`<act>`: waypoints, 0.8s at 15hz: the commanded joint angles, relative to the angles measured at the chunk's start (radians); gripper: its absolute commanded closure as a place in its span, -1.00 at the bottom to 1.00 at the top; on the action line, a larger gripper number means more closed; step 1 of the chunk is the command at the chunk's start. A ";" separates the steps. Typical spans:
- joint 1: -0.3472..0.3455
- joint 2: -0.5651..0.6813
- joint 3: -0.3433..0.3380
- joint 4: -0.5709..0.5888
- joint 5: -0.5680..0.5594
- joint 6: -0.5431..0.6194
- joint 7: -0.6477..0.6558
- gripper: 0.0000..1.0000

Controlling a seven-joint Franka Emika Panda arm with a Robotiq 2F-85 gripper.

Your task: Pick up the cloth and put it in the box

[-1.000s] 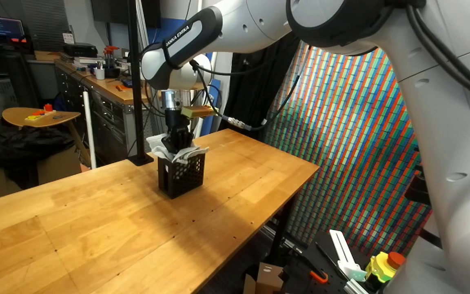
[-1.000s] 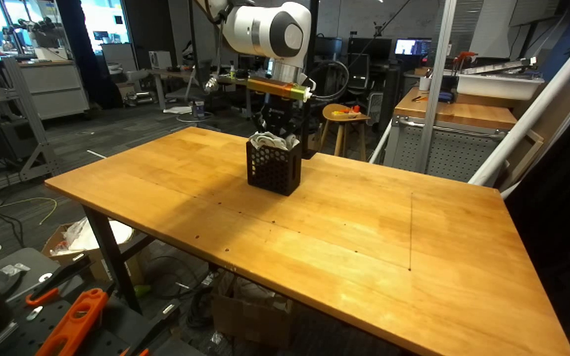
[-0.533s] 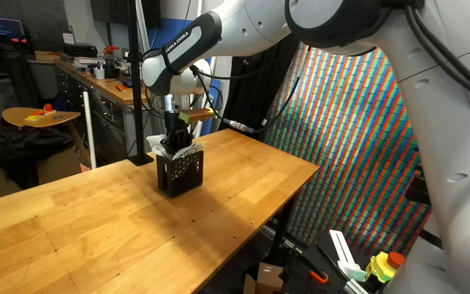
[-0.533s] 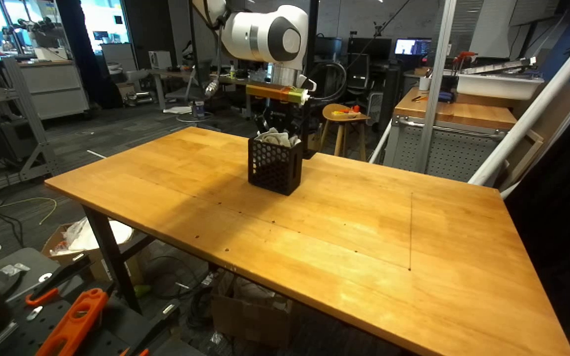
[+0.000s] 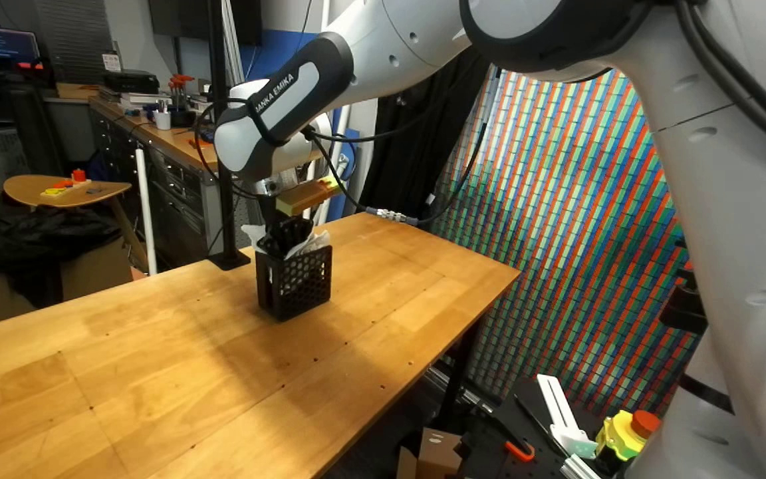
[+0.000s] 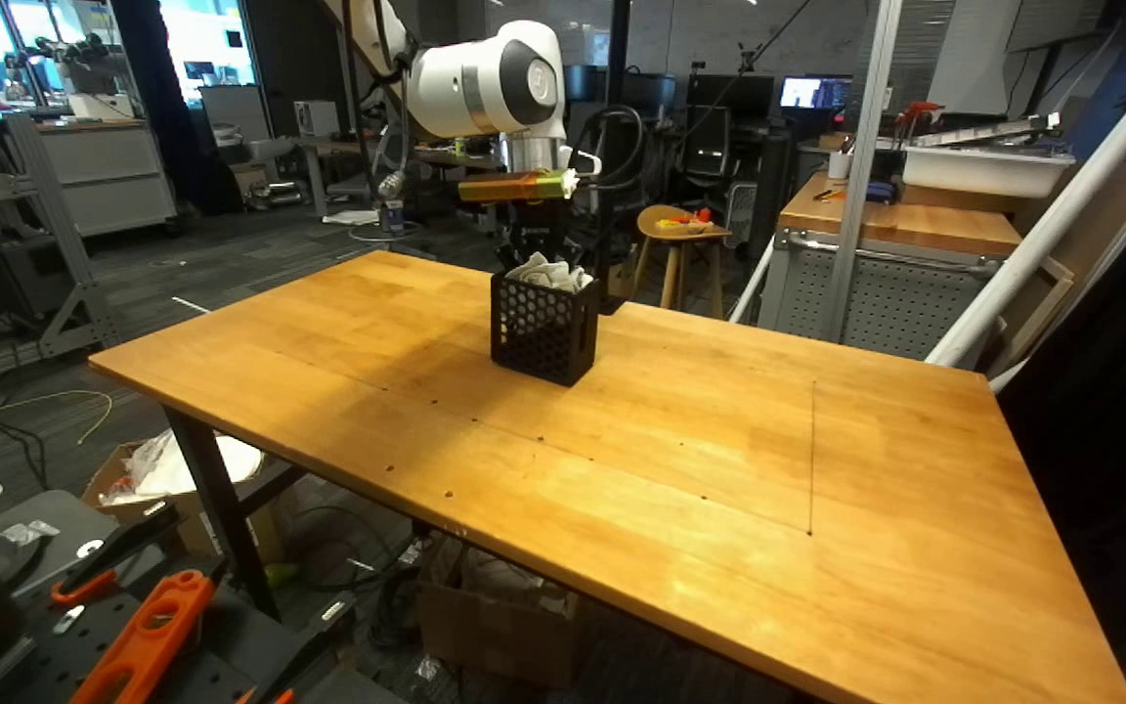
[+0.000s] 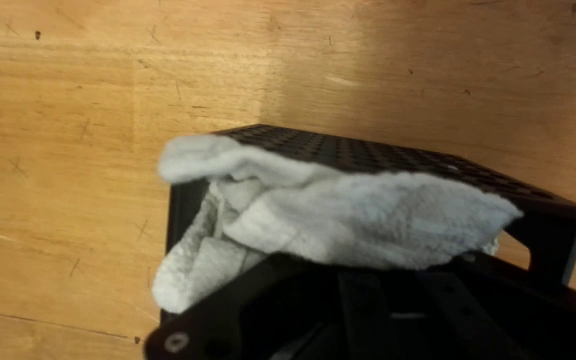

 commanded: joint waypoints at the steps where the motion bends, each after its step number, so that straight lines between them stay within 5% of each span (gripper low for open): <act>1: 0.028 -0.028 -0.030 -0.046 -0.051 0.019 0.068 0.79; 12: 0.000 -0.171 -0.051 -0.063 -0.072 -0.029 0.079 0.78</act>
